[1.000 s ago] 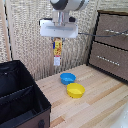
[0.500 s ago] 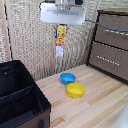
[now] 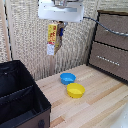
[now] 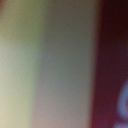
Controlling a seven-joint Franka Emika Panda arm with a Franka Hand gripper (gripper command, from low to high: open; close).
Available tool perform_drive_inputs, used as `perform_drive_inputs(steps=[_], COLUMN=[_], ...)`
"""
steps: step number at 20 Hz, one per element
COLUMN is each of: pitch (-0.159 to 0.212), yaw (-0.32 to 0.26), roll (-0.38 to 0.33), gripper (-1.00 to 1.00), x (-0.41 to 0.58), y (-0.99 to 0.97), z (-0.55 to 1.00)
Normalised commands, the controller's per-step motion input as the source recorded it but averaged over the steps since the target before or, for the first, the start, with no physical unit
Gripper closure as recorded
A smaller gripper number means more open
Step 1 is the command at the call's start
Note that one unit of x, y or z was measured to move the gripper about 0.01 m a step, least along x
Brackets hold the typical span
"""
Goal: Position your gripper near the granola bar, please. Lightly grip the granola bar with your gripping tool. Relocate your gripper along with the granola bar toward the leading division of the caddy with caution. Gently release the granola bar into the leading division of the caddy.
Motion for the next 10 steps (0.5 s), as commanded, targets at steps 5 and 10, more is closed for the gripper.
perform_drive_inputs(steps=[5, 10], pitch=[0.034, -0.022], yaw=[-0.241, -0.131], roll=[0.000, 0.000], gripper=[1.00, 1.00], x=[-0.101, -0.343], y=[0.37, 0.61], z=[0.01, 0.15])
